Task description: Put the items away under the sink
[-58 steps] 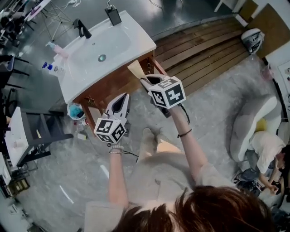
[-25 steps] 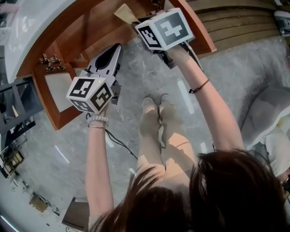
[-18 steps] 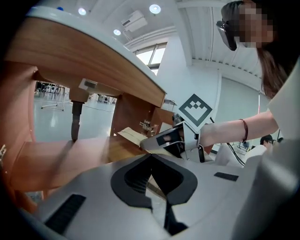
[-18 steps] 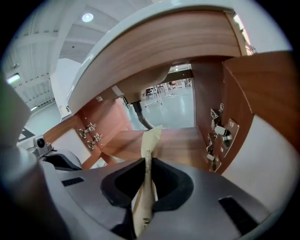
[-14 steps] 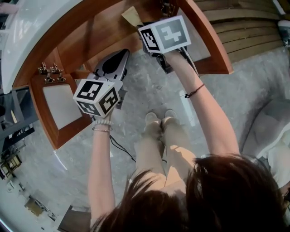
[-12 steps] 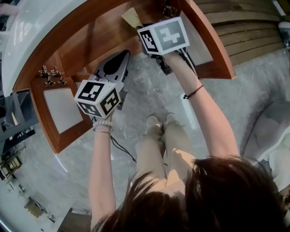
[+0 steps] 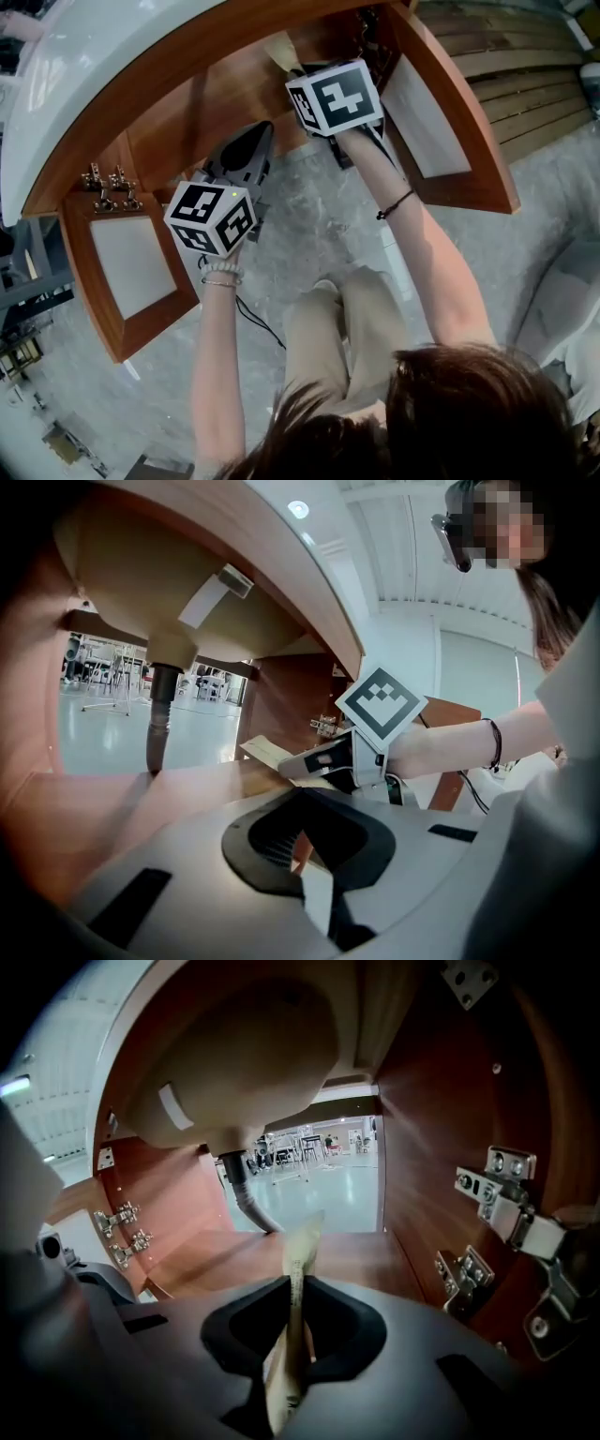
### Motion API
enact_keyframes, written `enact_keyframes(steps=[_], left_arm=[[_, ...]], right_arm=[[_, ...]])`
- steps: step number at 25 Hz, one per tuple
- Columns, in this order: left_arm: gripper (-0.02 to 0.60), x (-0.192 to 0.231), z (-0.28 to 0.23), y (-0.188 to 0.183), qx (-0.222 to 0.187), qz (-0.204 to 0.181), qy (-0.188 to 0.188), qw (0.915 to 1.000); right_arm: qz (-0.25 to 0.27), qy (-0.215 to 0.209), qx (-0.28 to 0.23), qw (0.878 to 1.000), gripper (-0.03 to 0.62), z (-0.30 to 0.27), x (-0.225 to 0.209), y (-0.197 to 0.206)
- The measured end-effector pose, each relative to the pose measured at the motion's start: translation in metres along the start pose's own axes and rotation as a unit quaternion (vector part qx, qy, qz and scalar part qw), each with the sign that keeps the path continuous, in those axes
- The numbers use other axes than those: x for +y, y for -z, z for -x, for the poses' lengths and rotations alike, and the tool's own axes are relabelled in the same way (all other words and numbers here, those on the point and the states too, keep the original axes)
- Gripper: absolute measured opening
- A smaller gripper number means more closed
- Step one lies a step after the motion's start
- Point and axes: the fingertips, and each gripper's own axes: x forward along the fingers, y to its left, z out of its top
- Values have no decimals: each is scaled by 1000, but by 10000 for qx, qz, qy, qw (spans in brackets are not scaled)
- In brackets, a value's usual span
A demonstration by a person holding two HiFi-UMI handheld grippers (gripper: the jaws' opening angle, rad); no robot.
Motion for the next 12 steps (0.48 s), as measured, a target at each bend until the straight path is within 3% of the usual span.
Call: enact_keyframes(steps=[12], left_arm=[[0, 33, -34, 1, -148, -312, -40, 9994]], right_arm=[[175, 783, -193, 9966, 52, -44, -39, -3]])
